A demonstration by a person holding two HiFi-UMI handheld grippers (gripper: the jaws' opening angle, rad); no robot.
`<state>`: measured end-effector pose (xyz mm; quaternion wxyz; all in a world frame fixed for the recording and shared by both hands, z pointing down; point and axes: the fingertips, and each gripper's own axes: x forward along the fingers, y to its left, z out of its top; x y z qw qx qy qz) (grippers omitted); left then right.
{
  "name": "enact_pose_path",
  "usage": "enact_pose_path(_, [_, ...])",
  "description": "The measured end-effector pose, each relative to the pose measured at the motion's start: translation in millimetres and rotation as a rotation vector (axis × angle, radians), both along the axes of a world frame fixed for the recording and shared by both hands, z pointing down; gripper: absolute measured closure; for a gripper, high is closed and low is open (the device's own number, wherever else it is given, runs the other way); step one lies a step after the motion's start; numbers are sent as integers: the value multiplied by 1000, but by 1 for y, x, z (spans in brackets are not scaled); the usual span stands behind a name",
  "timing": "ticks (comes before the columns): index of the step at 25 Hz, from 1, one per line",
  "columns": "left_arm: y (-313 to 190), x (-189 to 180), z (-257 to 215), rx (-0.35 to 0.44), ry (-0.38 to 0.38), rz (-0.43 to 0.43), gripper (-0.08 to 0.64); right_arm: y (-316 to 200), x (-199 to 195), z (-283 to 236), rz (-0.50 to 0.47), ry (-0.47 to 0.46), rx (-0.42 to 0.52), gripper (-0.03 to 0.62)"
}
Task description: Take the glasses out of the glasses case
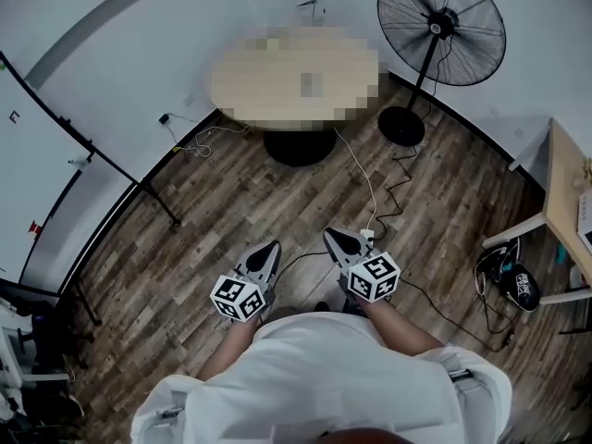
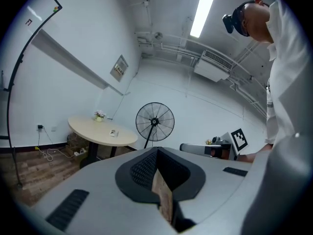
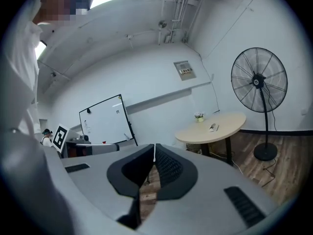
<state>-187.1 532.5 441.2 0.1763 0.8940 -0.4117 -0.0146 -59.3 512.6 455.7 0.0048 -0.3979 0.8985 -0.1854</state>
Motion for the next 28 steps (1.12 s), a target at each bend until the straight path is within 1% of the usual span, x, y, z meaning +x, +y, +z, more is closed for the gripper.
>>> enact_pose_path(5, [5, 18, 9, -37, -17, 34, 548, -6, 16, 18, 7, -19, -59, 566])
enact_pose_path(8, [-5, 9, 15, -55, -33, 20, 548, -21, 16, 22, 19, -36, -66, 566])
enact_pose_path(11, [-27, 0, 19, -52, -42, -2, 548, -40, 16, 18, 36, -53, -42, 566])
enact_pose_path(15, [-72, -5, 19, -28, -34, -19, 548, -74, 17, 20, 42, -22, -25, 566])
enact_pose_path(18, [-113, 4, 18, -24, -3, -23, 548, -108, 30, 27, 64, -2, -47, 566])
enact_pose_path(20, [-143, 7, 14, -1, -7, -18, 548, -137, 32, 27, 71, 10, -48, 566])
enact_pose_path(23, [-193, 4, 11, 25, -23, -20, 548, -186, 25, 18, 71, 28, -25, 566])
enact_pose_path(28, [-274, -10, 8, 14, -20, -34, 548, -265, 17, -5, 103, 60, 38, 566])
